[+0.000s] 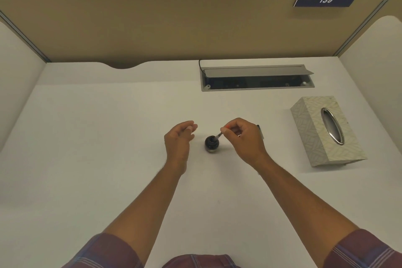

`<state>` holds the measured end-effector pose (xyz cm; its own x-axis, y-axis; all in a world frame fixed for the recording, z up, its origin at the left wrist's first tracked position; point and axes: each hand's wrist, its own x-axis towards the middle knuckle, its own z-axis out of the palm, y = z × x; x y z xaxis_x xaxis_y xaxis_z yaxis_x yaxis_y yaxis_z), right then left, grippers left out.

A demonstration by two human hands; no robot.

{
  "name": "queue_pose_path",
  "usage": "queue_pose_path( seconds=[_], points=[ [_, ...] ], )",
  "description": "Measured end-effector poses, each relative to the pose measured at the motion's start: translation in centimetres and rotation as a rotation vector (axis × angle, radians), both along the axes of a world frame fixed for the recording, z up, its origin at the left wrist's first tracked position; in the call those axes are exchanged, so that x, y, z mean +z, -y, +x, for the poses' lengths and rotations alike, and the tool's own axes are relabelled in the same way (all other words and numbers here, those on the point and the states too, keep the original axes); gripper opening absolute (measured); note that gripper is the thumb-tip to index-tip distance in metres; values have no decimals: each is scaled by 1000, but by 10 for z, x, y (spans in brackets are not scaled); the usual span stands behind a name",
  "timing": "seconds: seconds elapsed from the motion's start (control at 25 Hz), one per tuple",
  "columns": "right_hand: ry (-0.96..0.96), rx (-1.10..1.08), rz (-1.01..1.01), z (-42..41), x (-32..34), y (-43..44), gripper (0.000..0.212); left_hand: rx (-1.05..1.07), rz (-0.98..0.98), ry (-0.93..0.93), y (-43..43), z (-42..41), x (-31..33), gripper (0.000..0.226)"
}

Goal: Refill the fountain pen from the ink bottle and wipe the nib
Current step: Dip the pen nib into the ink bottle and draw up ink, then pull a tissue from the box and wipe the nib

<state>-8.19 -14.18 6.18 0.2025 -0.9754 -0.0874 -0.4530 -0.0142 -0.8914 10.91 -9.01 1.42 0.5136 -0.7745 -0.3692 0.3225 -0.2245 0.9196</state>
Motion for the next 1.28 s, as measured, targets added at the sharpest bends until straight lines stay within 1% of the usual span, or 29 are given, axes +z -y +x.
queue_pose_path(
  seconds=[0.08, 0.2, 0.32, 0.44, 0.64, 0.72, 0.8, 0.96, 1.28],
  points=[
    [-11, -13, -5, -5, -1, -8, 8, 124, 18, -43, -11, -10, 2, 16],
    [-23, -45, -13, -8, -3, -23, 6, 181, 116, -176, -28, -30, 2, 18],
    [-17, -96, -12, -10, -7, -41, 4, 143, 178, -336, -44, -57, 6, 25],
    [-22, -142, -7, -13, -11, -54, 6, 60, 216, -439, -51, -76, 10, 24],
    [-30, -171, -8, -17, -13, -68, 7, -55, 184, -580, -45, -85, 16, 29],
    [-30, -176, -13, -18, -14, -72, 7, -65, 165, -603, -42, -86, 19, 29],
    [-30, -174, -2, -20, -16, -77, 8, -75, 154, -588, -40, -86, 20, 28],
    [-84, -161, 6, -23, -22, -85, 6, -75, 189, -533, -38, -88, 16, 23],
    [-133, -115, -2, -25, -24, -87, 6, -60, 223, -497, -37, -91, 9, 21]
  ],
)
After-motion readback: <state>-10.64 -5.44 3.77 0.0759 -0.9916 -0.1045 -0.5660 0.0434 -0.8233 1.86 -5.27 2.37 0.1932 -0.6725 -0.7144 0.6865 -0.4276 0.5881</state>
